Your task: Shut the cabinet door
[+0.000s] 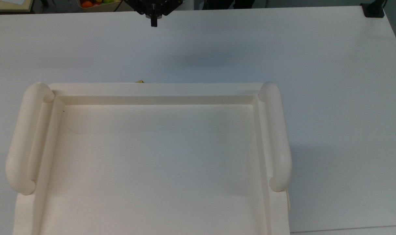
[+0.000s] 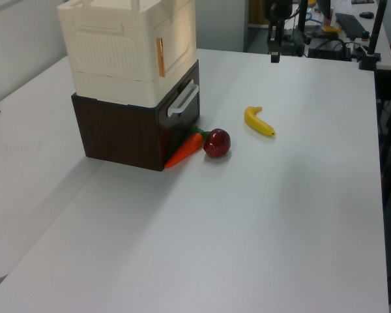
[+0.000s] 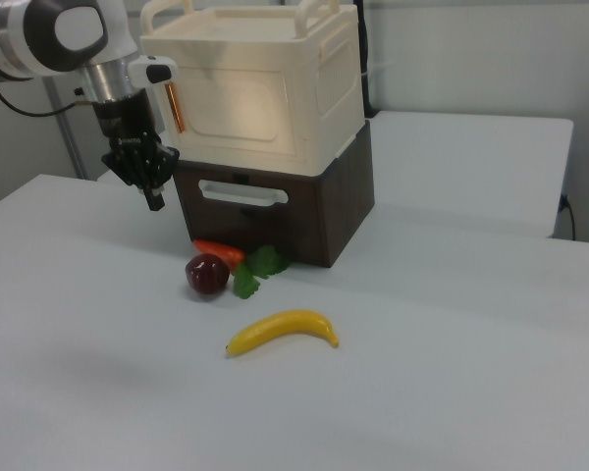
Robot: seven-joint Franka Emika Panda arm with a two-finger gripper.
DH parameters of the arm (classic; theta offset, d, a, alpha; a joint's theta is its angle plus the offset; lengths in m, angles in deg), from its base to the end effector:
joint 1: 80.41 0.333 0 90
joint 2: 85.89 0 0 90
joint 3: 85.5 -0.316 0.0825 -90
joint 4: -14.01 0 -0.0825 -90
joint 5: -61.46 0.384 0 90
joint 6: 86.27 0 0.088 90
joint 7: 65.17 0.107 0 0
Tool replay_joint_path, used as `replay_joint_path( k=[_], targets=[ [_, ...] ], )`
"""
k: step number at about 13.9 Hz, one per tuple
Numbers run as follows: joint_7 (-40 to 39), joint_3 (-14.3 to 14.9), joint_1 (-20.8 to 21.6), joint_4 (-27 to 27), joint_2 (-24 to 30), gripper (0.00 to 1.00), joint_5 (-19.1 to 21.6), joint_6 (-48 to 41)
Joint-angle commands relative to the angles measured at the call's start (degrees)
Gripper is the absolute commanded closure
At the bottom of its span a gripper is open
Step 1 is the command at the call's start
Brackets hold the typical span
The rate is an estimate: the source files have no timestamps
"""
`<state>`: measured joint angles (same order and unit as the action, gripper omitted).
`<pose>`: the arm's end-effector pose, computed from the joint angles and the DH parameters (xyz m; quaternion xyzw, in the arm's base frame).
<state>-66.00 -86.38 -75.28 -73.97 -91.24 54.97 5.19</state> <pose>0.5823 0.0490 0.5908 0.9964 0.0619 -0.0137 0.0565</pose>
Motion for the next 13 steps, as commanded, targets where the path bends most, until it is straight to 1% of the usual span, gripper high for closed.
replay_joint_path(
  k=[1,2,4,5,6,13],
  targets=[
    [-0.49,0.7,-0.47,-2.29,2.28,0.77,-0.45,-0.67],
    [-0.75,0.7,-0.99,-2.29,2.36,0.69,-0.45,-0.58],
    [-0.4,0.7,-1.17,-2.11,2.54,0.28,-0.36,-0.67],
    [-0.14,0.7,-1.17,-2.28,2.71,0.12,-0.36,-0.67],
    [-0.14,0.7,-1.17,-2.29,2.72,0.01,-0.36,-0.67],
    [0.12,0.62,-1.17,-2.11,2.28,0.0,-0.19,0.21]
  ],
)
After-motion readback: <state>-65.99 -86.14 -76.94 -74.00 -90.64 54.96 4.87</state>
